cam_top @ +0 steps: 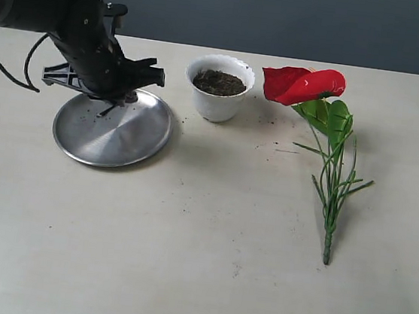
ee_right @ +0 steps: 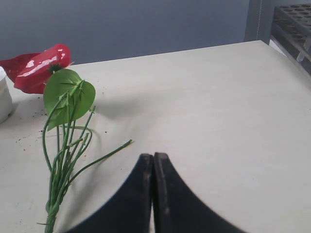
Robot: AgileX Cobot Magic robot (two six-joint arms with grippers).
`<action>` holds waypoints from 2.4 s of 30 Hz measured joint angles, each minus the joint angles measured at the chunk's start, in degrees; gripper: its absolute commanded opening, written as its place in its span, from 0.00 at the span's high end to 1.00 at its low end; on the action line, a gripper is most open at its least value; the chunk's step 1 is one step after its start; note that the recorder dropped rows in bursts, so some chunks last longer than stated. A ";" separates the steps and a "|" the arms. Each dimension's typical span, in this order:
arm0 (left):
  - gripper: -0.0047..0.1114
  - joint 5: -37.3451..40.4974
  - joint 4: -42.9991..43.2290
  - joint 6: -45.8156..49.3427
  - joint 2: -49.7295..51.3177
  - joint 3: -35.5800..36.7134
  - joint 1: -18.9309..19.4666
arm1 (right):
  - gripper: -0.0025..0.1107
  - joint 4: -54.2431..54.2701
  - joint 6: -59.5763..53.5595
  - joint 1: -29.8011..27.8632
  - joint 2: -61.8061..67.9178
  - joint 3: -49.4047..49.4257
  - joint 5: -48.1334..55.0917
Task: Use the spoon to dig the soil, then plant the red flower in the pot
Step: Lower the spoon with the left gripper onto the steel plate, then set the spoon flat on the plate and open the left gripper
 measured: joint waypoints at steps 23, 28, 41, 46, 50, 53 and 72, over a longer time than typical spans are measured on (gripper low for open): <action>0.96 -12.41 7.75 -9.41 4.38 2.99 0.00 | 0.98 0.00 0.00 0.00 0.00 0.00 0.00; 0.96 -13.71 8.41 -9.78 4.91 2.99 0.09 | 0.98 0.00 0.00 0.00 0.00 0.00 0.00; 0.96 -12.50 13.17 -10.71 5.00 2.99 2.12 | 0.98 0.00 0.00 0.00 0.00 0.00 0.00; 0.96 -12.50 12.62 -10.71 5.95 2.99 2.12 | 0.98 0.00 0.00 0.00 0.00 0.00 0.00; 0.96 -12.90 11.14 -10.71 7.42 3.11 2.12 | 0.98 0.00 0.00 0.00 0.00 0.00 0.00; 0.96 -13.67 10.51 -10.71 7.56 3.34 2.12 | 0.98 0.00 0.00 0.00 0.00 0.00 0.00; 0.96 -14.00 6.69 -8.14 8.96 3.22 2.12 | 0.98 0.00 0.00 0.00 0.00 0.00 0.00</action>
